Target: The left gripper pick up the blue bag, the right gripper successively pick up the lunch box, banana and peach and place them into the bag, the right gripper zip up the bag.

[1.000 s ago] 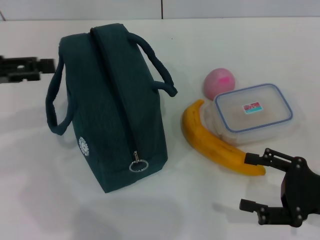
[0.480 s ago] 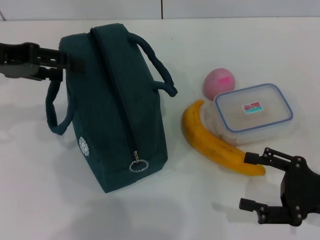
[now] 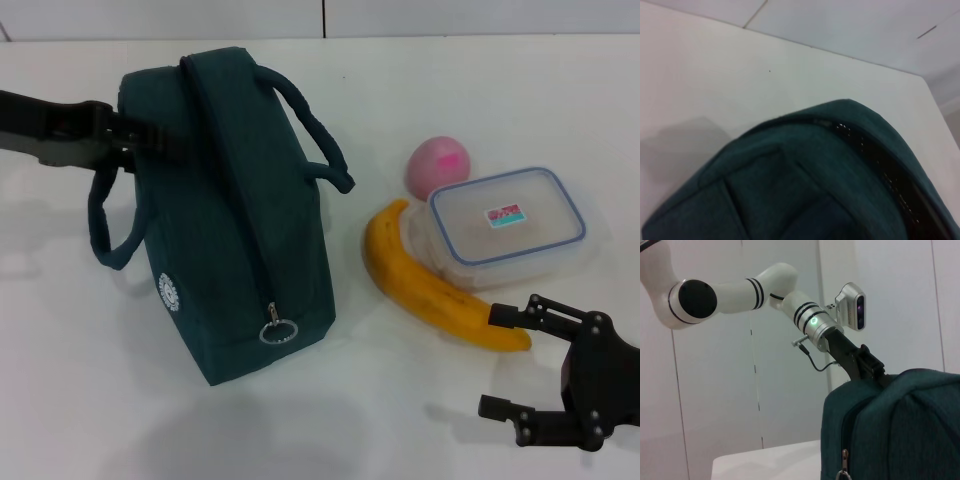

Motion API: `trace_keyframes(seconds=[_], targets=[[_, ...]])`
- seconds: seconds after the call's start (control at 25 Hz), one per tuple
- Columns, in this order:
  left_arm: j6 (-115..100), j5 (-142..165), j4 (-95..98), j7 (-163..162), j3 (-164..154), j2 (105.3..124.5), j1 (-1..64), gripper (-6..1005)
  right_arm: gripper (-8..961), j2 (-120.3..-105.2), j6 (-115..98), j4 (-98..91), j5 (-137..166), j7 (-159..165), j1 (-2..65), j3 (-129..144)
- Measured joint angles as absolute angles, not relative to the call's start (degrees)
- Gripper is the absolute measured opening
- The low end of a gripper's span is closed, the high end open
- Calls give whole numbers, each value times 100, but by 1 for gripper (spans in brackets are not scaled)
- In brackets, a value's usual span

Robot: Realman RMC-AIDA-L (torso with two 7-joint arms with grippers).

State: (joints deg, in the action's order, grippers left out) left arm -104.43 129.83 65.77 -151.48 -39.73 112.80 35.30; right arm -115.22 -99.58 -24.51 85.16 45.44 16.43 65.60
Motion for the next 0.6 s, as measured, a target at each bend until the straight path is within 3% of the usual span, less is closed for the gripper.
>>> trace_keyframes(seconds=[0.36, 0.6], targets=[[-10397, 12957, 6379, -14777, -4117, 11216, 3537, 513, 861, -11522, -9958, -2466, 8514, 4543, 1643, 6556], [-10385, 12975, 6275, -14798, -4192, 11173, 3597, 385, 861, -11522, -9987, -2455, 8451, 4544, 1643, 6556]])
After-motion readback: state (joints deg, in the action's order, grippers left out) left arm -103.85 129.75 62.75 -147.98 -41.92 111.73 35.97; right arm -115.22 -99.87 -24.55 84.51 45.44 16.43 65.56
